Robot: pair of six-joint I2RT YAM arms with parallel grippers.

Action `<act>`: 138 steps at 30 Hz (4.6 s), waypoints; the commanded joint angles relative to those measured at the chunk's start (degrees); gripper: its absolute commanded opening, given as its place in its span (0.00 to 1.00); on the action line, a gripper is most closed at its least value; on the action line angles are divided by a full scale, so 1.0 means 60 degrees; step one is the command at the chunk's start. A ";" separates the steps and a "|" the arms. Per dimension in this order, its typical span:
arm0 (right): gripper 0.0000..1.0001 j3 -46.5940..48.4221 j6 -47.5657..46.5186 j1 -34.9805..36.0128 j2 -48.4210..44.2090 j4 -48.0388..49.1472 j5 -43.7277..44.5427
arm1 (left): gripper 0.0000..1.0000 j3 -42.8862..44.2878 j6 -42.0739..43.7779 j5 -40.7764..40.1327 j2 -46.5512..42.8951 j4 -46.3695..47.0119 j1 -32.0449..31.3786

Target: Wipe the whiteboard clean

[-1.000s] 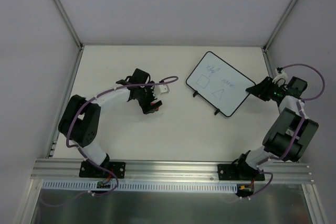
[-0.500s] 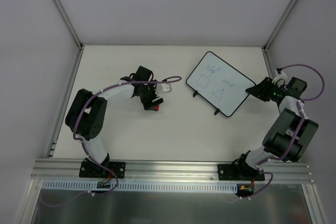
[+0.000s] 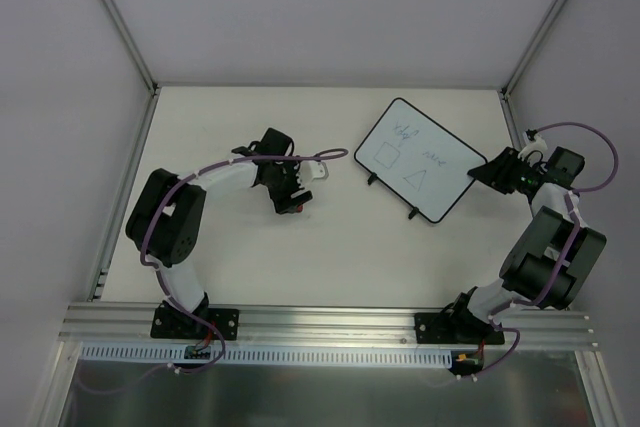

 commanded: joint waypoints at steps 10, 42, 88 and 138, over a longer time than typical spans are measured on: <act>0.33 0.0047 -0.0333 -0.0022 -0.0101 -0.0216 0.0556 | 0.72 0.0681 0.0081 -0.0123 -0.0263 -0.0258 -0.0114; 0.33 0.0135 -0.0289 -0.0052 0.0046 -0.0246 0.0527 | 0.66 0.0081 -0.0007 -0.0181 -0.0088 -0.0258 -0.0348; 0.33 0.0165 -0.0084 -0.0051 0.0002 -0.0231 0.0570 | 0.24 0.1250 -0.1424 -0.0459 -0.0468 -0.0243 -0.0569; 0.31 -0.0114 0.0356 -0.0052 0.0134 0.0311 0.0497 | 0.11 1.0291 -0.8473 -0.3140 0.6607 0.1500 -0.3145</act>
